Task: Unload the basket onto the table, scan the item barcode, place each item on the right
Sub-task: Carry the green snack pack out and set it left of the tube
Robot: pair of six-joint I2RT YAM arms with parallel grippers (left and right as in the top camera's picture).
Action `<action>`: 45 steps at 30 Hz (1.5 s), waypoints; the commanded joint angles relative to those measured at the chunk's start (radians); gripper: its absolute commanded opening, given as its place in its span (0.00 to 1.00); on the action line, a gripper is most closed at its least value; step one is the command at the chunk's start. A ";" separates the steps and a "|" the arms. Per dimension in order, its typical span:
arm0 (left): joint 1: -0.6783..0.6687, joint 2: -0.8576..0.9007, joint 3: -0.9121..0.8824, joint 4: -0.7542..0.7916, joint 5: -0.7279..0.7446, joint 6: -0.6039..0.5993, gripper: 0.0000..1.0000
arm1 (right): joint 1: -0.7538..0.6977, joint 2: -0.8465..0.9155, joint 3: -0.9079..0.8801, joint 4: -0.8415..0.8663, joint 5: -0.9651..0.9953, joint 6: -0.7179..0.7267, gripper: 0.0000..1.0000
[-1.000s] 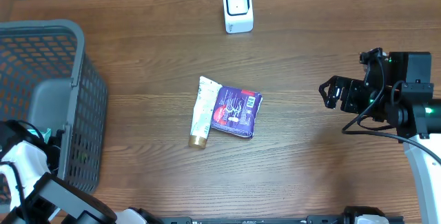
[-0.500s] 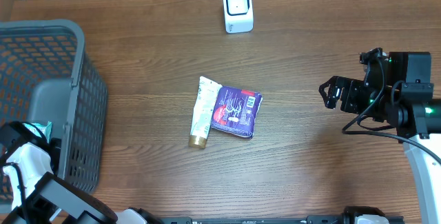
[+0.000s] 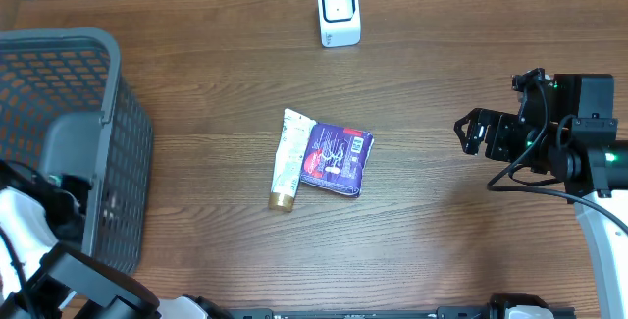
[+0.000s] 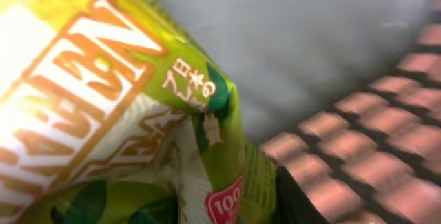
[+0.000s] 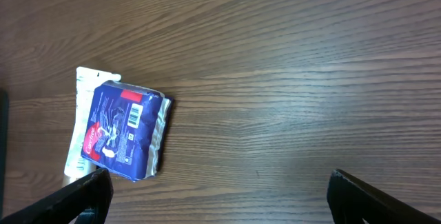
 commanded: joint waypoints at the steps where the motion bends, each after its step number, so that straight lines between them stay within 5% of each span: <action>1: -0.024 -0.018 0.231 -0.098 0.114 0.100 0.04 | 0.004 -0.002 0.023 0.005 -0.006 -0.004 1.00; 11: -0.208 -0.018 0.805 -0.399 0.116 0.208 0.04 | 0.004 -0.002 0.023 0.005 -0.006 0.000 1.00; 16: -0.523 -0.018 1.001 -0.483 0.108 0.349 0.04 | 0.004 -0.002 0.023 0.005 -0.006 0.000 1.00; 27: -1.150 0.099 0.745 -0.510 -0.257 0.398 0.04 | 0.004 -0.002 0.023 0.005 -0.006 0.000 1.00; 40: -1.206 0.406 0.410 -0.372 -0.419 0.415 0.05 | 0.004 -0.002 0.023 0.005 -0.006 0.000 1.00; 45: -1.204 0.481 0.394 -0.349 -0.419 0.417 0.13 | 0.004 -0.002 0.023 0.005 -0.006 0.000 1.00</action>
